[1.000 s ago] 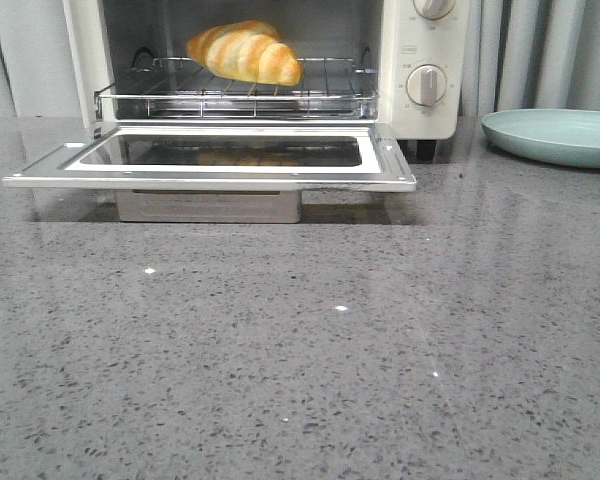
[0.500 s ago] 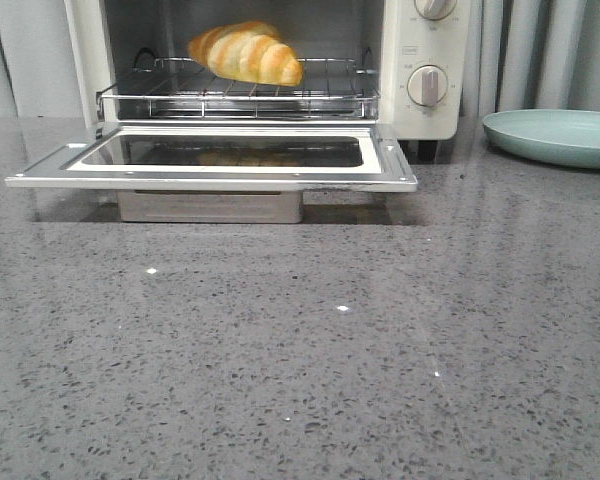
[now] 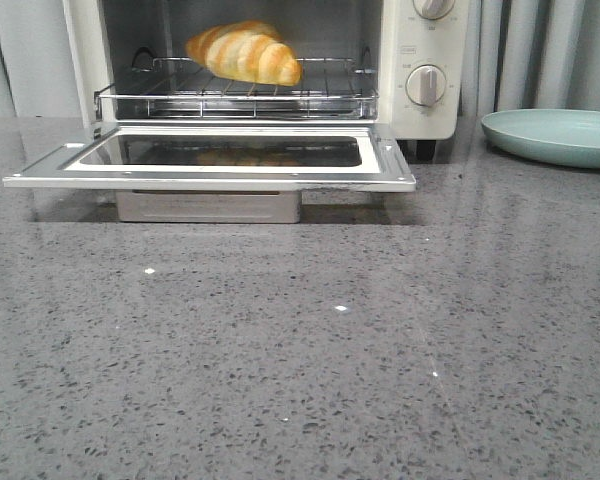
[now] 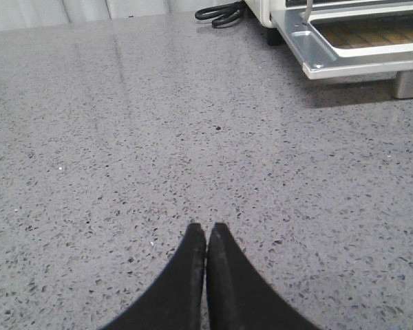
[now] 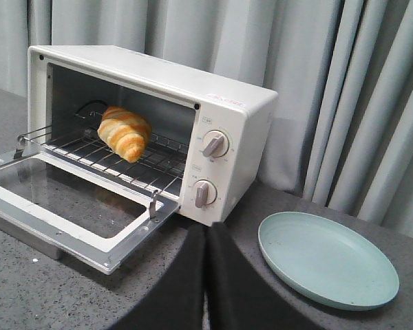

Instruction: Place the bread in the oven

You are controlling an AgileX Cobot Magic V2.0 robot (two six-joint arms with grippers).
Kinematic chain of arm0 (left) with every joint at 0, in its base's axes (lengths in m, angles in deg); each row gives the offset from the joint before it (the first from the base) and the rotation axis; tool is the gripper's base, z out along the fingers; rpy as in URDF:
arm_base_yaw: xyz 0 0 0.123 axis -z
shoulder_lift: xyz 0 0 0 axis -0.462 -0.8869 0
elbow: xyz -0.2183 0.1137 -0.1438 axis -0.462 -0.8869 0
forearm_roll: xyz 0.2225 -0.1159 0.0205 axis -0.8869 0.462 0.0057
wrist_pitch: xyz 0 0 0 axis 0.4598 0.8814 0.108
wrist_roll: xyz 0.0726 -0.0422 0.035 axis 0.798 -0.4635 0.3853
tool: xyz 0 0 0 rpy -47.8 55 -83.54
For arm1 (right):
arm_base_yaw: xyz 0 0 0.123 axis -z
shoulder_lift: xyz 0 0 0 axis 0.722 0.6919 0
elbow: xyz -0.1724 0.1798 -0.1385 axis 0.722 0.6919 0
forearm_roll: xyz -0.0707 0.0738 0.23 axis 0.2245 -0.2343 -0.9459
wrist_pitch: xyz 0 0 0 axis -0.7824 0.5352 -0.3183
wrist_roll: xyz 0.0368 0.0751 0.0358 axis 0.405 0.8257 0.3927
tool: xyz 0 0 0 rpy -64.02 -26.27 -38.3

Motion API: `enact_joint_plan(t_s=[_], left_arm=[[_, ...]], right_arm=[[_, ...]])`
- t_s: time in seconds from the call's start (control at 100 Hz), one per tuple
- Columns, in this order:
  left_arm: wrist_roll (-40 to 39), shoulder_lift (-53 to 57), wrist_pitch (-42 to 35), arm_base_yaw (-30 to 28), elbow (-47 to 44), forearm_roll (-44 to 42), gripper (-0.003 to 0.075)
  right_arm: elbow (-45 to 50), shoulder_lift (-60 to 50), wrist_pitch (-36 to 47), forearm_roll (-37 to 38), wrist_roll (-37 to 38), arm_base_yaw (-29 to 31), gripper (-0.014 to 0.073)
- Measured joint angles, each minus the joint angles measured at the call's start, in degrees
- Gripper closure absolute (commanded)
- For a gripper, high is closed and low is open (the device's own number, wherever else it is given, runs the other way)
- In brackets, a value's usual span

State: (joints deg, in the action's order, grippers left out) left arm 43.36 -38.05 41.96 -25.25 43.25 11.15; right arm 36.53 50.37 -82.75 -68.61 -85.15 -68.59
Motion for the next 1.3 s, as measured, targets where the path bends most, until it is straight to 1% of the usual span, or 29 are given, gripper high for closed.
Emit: enact_joint_plan(t_s=[0.18, 0.28, 0.39, 0.53, 0.63, 0.68, 0.77, 0.87, 1.3], left_arm=[[0.0, 0.0, 0.1, 0.0, 0.0, 0.0, 0.0741], [0.0, 0.0, 0.1, 0.0, 0.0, 0.0, 0.0741], [0.0, 0.0, 0.1, 0.0, 0.0, 0.0, 0.0741], [0.0, 0.0, 0.1, 0.0, 0.0, 0.0, 0.0741], [0.0, 0.0, 0.1, 0.0, 0.0, 0.0, 0.0741], [0.0, 0.0, 0.1, 0.0, 0.0, 0.0, 0.0741], [0.0, 0.0, 0.1, 0.0, 0.0, 0.0, 0.0741], [0.0, 0.0, 0.1, 0.0, 0.0, 0.0, 0.0741], [-0.09, 0.0, 0.1, 0.0, 0.0, 0.0, 0.0741]], right_arm=[[0.82, -0.38, 0.0, 0.14, 0.0, 0.1, 0.0649], [4.41, -0.61, 0.0, 0.35, 1.48, 1.47, 0.065], [11.71, -0.73, 1.95, 0.35, 4.4, 6.33, 0.065], [23.5, -1.45, 9.36, -0.75, 5.18, 14.73, 0.065], [29.6, -4.4, 10.1, -2.63, 5.31, 18.23, 0.065], [31.21, -6.22, 9.99, -3.06, 5.44, 19.55, 0.065], [31.22, -9.75, 7.96, -3.4, 5.48, 20.95, 0.065], [31.12, -13.03, 2.21, -3.42, 5.42, 21.34, 0.065], [31.12, -13.86, 1.84, -3.42, 4.23, 21.42, 0.065]])
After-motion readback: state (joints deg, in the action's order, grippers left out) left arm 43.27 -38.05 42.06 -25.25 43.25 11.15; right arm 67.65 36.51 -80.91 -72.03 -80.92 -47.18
